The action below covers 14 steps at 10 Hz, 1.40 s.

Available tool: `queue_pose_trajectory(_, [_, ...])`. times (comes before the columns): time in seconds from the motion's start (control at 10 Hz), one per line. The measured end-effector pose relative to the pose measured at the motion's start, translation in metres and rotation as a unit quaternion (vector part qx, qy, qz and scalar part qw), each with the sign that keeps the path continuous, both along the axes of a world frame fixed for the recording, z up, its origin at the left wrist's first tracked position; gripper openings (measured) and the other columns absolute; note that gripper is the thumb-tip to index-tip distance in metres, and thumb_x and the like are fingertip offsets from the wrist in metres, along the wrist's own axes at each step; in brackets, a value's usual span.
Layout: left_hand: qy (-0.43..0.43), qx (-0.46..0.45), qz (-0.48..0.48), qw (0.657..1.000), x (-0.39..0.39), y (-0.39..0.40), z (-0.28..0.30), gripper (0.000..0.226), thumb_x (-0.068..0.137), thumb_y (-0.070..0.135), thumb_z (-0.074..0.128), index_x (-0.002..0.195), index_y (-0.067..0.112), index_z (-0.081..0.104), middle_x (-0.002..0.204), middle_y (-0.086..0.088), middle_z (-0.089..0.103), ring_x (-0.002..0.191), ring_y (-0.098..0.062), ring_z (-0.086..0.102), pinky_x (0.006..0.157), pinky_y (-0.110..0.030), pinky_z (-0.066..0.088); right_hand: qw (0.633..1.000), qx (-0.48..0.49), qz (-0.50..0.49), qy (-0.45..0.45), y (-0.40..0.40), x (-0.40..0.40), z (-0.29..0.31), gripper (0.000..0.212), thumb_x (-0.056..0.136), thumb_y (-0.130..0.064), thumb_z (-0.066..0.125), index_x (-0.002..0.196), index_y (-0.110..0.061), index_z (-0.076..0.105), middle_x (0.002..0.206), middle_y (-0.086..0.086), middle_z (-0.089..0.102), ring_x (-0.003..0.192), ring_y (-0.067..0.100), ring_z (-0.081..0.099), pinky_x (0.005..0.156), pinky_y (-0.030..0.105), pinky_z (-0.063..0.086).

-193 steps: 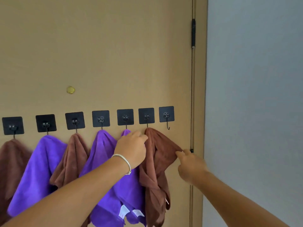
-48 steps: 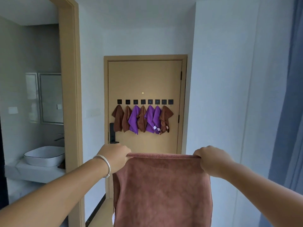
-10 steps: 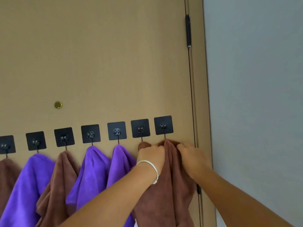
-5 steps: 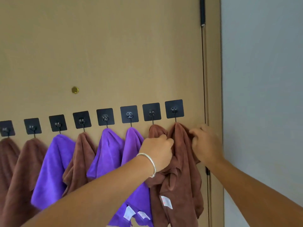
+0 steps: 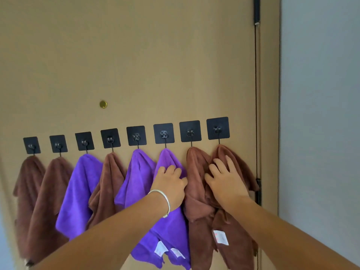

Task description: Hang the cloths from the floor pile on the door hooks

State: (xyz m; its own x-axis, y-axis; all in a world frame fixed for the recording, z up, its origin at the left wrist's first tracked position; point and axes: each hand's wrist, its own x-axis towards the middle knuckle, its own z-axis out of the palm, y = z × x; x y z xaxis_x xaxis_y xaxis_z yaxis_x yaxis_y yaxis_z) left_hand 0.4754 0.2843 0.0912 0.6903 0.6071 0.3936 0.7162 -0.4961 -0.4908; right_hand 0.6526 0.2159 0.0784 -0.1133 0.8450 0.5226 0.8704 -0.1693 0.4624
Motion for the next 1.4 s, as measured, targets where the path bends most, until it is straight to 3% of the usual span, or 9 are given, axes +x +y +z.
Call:
queue_pose_trajectory(0.1, [0.018, -0.042, -0.006, 0.999, 0.002, -0.005, -0.011, 0.050, 0.095, 0.045, 0.035, 0.139, 0.021, 0.041, 0.148, -0.011, 0.030, 0.138, -0.030, 0.019, 0.110, -0.053, 0.013, 1.000, -0.006, 0.008, 0.019, 0.001, 0.002, -0.007, 0.050, 0.093, -0.030, 0.051, 0.141, -0.021, 0.042, 0.148, 0.012, 0.034, 0.143, 0.035, 0.016, 0.113, 0.061, -0.003])
queue_pose_trajectory(0.2, [0.006, -0.071, 0.004, 0.997, -0.004, -0.007, -0.019, 0.063, 0.095, 0.057, 0.028, 0.147, 0.022, 0.029, 0.156, -0.010, 0.023, 0.146, -0.027, 0.006, 0.116, -0.054, -0.003, 0.998, 0.020, 0.055, 0.030, 0.000, 0.007, -0.014, 0.050, 0.073, -0.031, 0.070, 0.121, -0.018, 0.065, 0.131, 0.015, 0.055, 0.131, 0.037, 0.042, 0.110, 0.064, 0.019])
queue_pose_trajectory(0.3, [0.024, -0.039, -0.015, 0.999, -0.023, -0.009, -0.032, 0.064, 0.095, 0.058, 0.029, 0.146, 0.021, 0.033, 0.152, -0.008, 0.031, 0.147, -0.026, 0.005, 0.117, -0.052, -0.009, 0.995, 0.049, 0.080, 0.041, 0.001, 0.009, -0.022, 0.052, 0.065, -0.039, 0.074, 0.111, -0.016, 0.070, 0.123, 0.016, 0.060, 0.126, 0.037, 0.048, 0.108, 0.064, 0.022])
queue_pose_trajectory(0.5, [0.031, -0.004, -0.085, 0.996, -0.068, -0.019, -0.045, 0.049, 0.096, 0.044, 0.038, 0.140, 0.023, 0.046, 0.151, -0.005, 0.035, 0.146, -0.023, 0.015, 0.118, -0.048, 0.002, 0.999, -0.021, -0.029, 0.013, -0.012, -0.009, -0.032, 0.053, 0.090, -0.049, 0.036, 0.136, -0.027, 0.047, 0.149, 0.010, 0.035, 0.143, 0.032, 0.017, 0.108, 0.066, -0.008])
queue_pose_trajectory(0.6, [0.004, -0.004, -0.095, 0.995, -0.094, -0.020, -0.043, 0.050, 0.096, 0.043, 0.038, 0.142, 0.025, 0.041, 0.154, -0.004, 0.028, 0.145, -0.021, 0.016, 0.118, -0.044, 0.006, 0.997, -0.060, -0.053, -0.005, -0.026, -0.026, -0.034, 0.050, 0.092, -0.051, 0.029, 0.130, -0.030, 0.052, 0.141, 0.005, 0.044, 0.140, 0.030, 0.022, 0.106, 0.068, -0.010])
queue_pose_trajectory(0.9, [-0.082, -0.050, -0.065, 0.993, -0.213, -0.016, -0.042, 0.055, 0.094, 0.044, 0.042, 0.146, 0.027, 0.033, 0.149, -0.003, 0.032, 0.139, -0.019, 0.024, 0.116, -0.043, 0.008, 0.975, -0.116, -0.161, 0.095, -0.059, -0.113, -0.044, 0.038, 0.092, -0.038, 0.033, 0.118, -0.031, 0.060, 0.122, -0.006, 0.060, 0.123, 0.021, 0.045, 0.111, 0.057, 0.014])
queue_pose_trajectory(1.1, [-0.130, -0.064, -0.056, 0.988, -0.314, -0.015, -0.048, 0.055, 0.094, 0.047, 0.041, 0.145, 0.028, 0.033, 0.149, 0.000, 0.032, 0.141, -0.018, 0.021, 0.117, -0.047, 0.008, 0.969, -0.048, -0.203, 0.131, -0.072, -0.204, -0.037, 0.026, 0.083, -0.031, 0.040, 0.100, -0.032, 0.060, 0.108, -0.009, 0.063, 0.109, 0.016, 0.053, 0.104, 0.041, 0.028])
queue_pose_trajectory(1.3, [-0.150, -0.082, -0.048, 0.984, -0.387, -0.019, -0.054, 0.058, 0.094, 0.049, 0.040, 0.147, 0.028, 0.029, 0.150, -0.002, 0.030, 0.142, -0.017, 0.019, 0.116, -0.049, 0.005, 0.975, -0.042, -0.168, 0.141, -0.074, -0.300, -0.030, 0.034, 0.087, -0.035, 0.041, 0.121, -0.031, 0.049, 0.114, -0.007, 0.054, 0.111, 0.018, 0.051, 0.095, 0.036, 0.033])
queue_pose_trajectory(1.4, [-0.153, -0.084, -0.053, 0.983, -0.410, -0.029, -0.051, 0.057, 0.094, 0.048, 0.041, 0.146, 0.027, 0.031, 0.150, -0.002, 0.031, 0.141, -0.016, 0.020, 0.116, -0.050, 0.006, 0.977, -0.048, -0.142, 0.151, -0.077, -0.337, -0.029, 0.041, 0.089, -0.035, 0.040, 0.131, -0.031, 0.042, 0.123, -0.004, 0.050, 0.117, 0.019, 0.048, 0.104, 0.038, 0.029])
